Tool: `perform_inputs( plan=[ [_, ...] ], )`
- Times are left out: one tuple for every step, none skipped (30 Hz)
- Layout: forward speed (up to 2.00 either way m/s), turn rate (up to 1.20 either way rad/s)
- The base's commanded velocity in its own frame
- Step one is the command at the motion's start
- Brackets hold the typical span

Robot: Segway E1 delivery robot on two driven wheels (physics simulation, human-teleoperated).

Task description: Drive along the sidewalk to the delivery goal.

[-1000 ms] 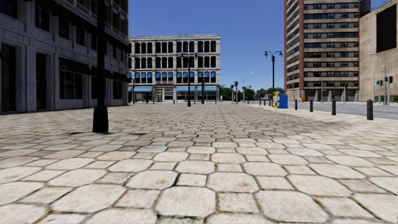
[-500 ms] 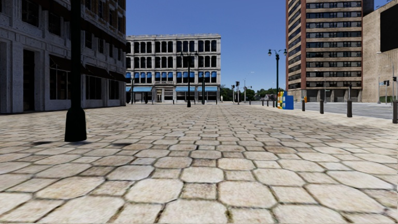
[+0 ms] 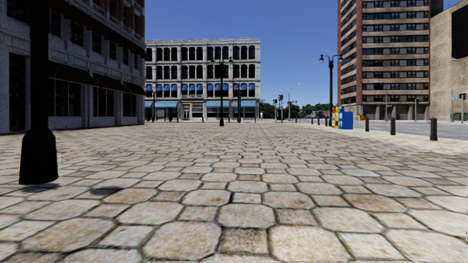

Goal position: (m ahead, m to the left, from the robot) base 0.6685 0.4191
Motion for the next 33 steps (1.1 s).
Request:
perform_inputs(
  plan=[
    [2.00, 0.00],
    [2.00, 0.00],
    [2.00, 0.00],
    [2.00, 0.00],
    [2.00, 0.00],
    [2.00, 0.00],
    [2.00, 0.00],
    [2.00, 0.00],
    [1.99, 0.00],
    [1.81, 0.00],
    [1.63, 0.00],
    [1.63, 0.00],
    [1.47, 0.00],
    [1.23, 0.00],
    [1.06, 0.00],
    [0.98, 0.00],
    [0.83, 0.00],
    [0.62, 0.00],
    [0.00, 0.00],
    [0.00, 0.00],
    [0.00, 0.00],
    [0.00, 0.00],
    [0.00, 0.00],
    [0.00, 0.00],
    [0.00, 0.00],
    [0.00, 0.00],
    [0.00, 0.00],
    [0.00, 0.00],
    [0.00, 0.00],
    [0.00, 0.00],
    [0.00, 0.00],
    [0.00, 0.00],
    [0.00, 0.00]
  ],
)
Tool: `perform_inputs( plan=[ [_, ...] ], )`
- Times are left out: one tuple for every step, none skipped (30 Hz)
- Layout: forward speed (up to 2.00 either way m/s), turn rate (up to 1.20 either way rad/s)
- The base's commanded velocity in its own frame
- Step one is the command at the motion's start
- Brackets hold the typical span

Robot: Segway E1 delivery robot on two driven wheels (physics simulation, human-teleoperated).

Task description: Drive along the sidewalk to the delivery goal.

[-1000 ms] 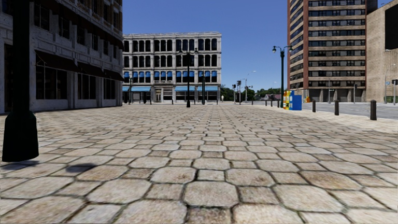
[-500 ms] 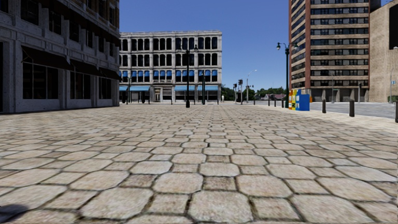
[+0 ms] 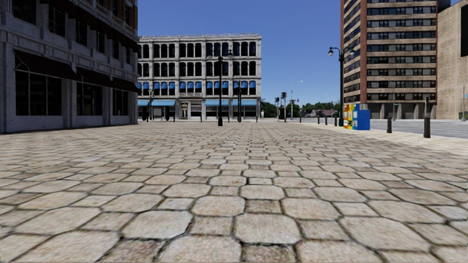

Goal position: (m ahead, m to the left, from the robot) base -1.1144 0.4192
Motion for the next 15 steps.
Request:
perform_inputs(
  plan=[
    [0.00, 0.00],
    [0.00, 0.00],
    [0.00, 0.00],
    [0.00, 0.00],
    [0.00, 0.00],
    [0.00, 0.00],
    [0.00, 0.00],
    [0.00, 0.00],
    [0.00, 0.00],
    [0.00, 0.00],
    [0.00, 0.00],
    [0.00, 0.00],
    [0.00, 0.00],
    [0.00, 0.00],
    [0.00, 0.00]
  ],
)
